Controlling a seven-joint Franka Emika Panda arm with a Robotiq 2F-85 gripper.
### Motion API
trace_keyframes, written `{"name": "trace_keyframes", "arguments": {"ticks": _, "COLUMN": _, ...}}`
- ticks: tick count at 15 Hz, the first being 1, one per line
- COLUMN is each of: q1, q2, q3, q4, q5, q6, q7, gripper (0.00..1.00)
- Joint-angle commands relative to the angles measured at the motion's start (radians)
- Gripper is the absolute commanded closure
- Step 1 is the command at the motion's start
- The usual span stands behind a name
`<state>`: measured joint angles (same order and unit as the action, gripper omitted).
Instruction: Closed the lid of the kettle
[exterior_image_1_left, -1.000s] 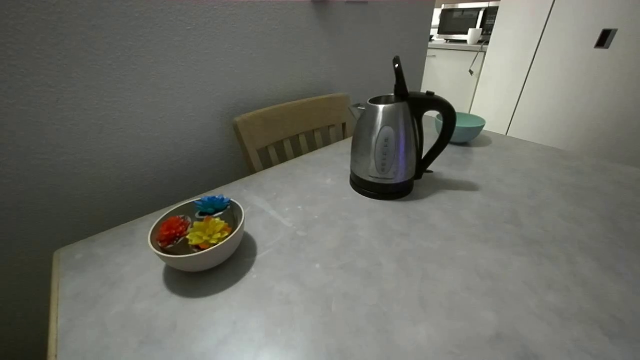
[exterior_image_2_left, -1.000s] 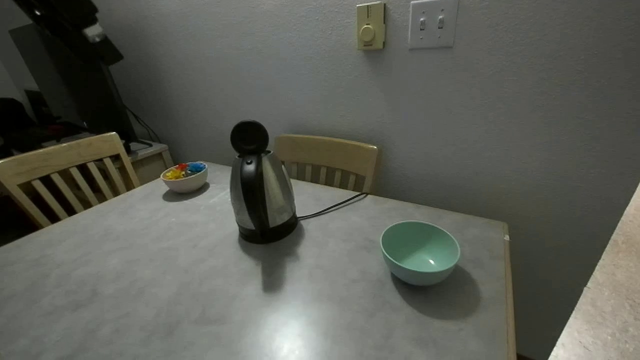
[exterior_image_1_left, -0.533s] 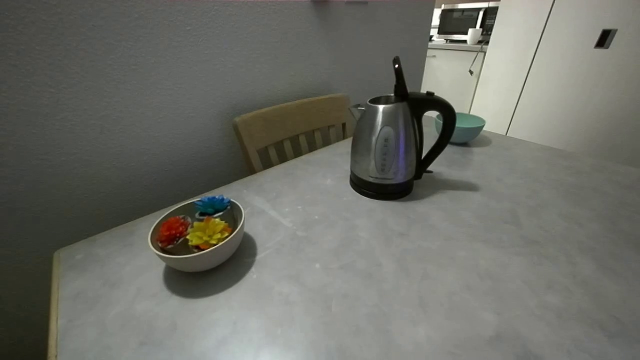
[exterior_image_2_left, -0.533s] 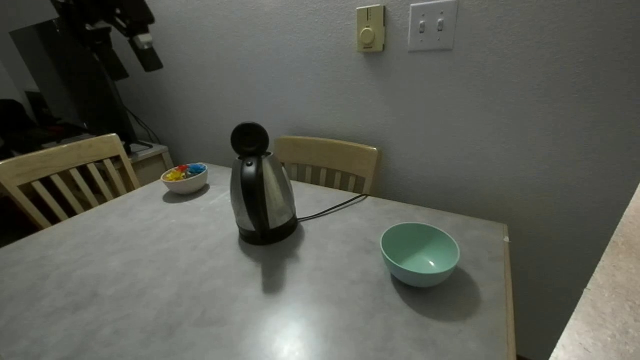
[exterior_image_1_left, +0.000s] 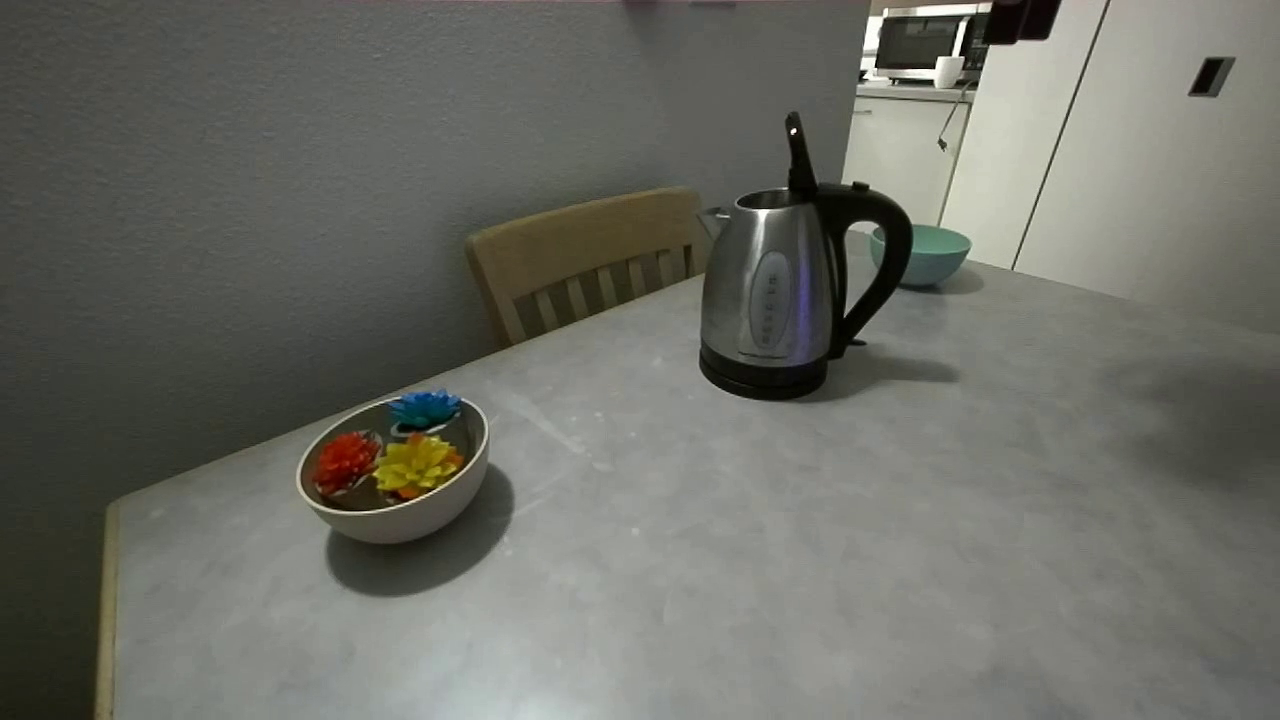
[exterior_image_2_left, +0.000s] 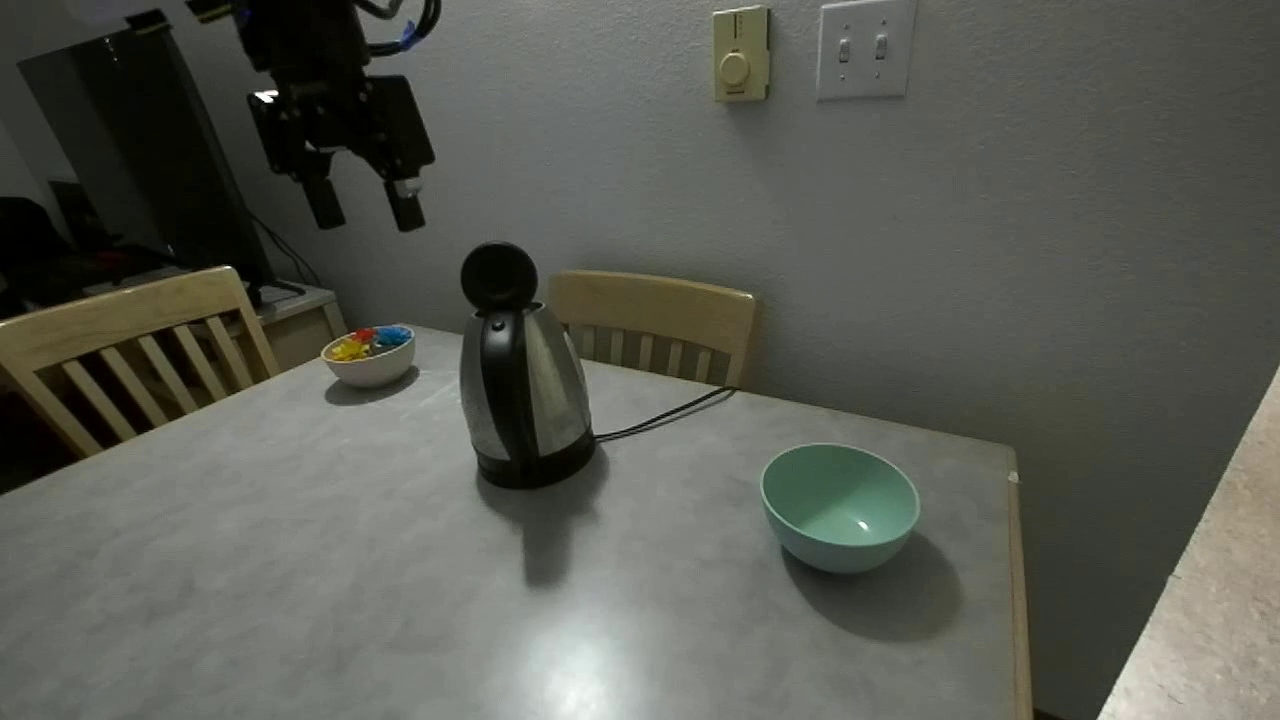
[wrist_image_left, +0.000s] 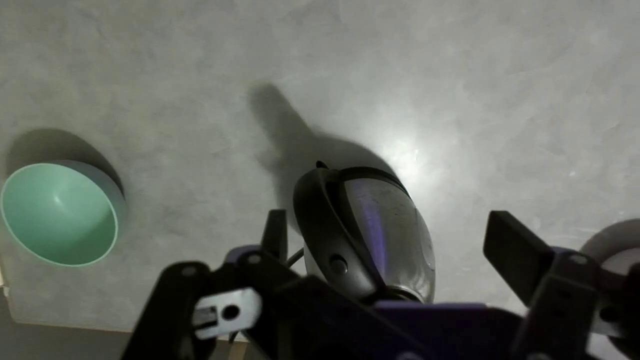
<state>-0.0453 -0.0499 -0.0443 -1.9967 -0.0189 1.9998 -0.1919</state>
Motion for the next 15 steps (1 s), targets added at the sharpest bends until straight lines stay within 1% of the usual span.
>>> {"name": "trace_keyframes", "arguments": {"ticks": 1, "q1": 0.002, "q2": 0.015, "q3": -0.001, "q4": 0.014, "q5": 0.008, "q6": -0.004, "q7": -0.008, "gripper": 0.00}}
{"name": "trace_keyframes", "arguments": {"ticks": 5, "q1": 0.003, "q2": 0.027, "q3": 0.000, "q4": 0.032, "q5": 0.011, "q6": -0.011, "q7": -0.012, "gripper": 0.00}}
{"name": "trace_keyframes", "arguments": {"ticks": 7, "q1": 0.001, "q2": 0.025, "q3": -0.004, "q4": 0.007, "q5": 0.060, "q6": 0.069, "q7": -0.047, "gripper": 0.00}}
{"name": "trace_keyframes", "arguments": {"ticks": 9, "q1": 0.001, "q2": 0.061, "q3": -0.005, "q4": 0.025, "q5": 0.122, "q6": 0.138, "q7": -0.101, "gripper": 0.00}}
{"name": "trace_keyframes", "arguments": {"ticks": 12, "q1": 0.000, "q2": 0.119, "q3": 0.000, "q4": 0.060, "q5": 0.191, "q6": 0.211, "q7": -0.188, "gripper": 0.00}}
{"name": "trace_keyframes", "arguments": {"ticks": 14, "q1": -0.001, "q2": 0.156, "q3": 0.007, "q4": 0.078, "q5": 0.192, "q6": 0.226, "q7": -0.218, "gripper": 0.01}}
{"name": "trace_keyframes", "arguments": {"ticks": 15, "q1": -0.001, "q2": 0.173, "q3": 0.011, "q4": 0.083, "q5": 0.172, "q6": 0.236, "q7": -0.214, "gripper": 0.00}}
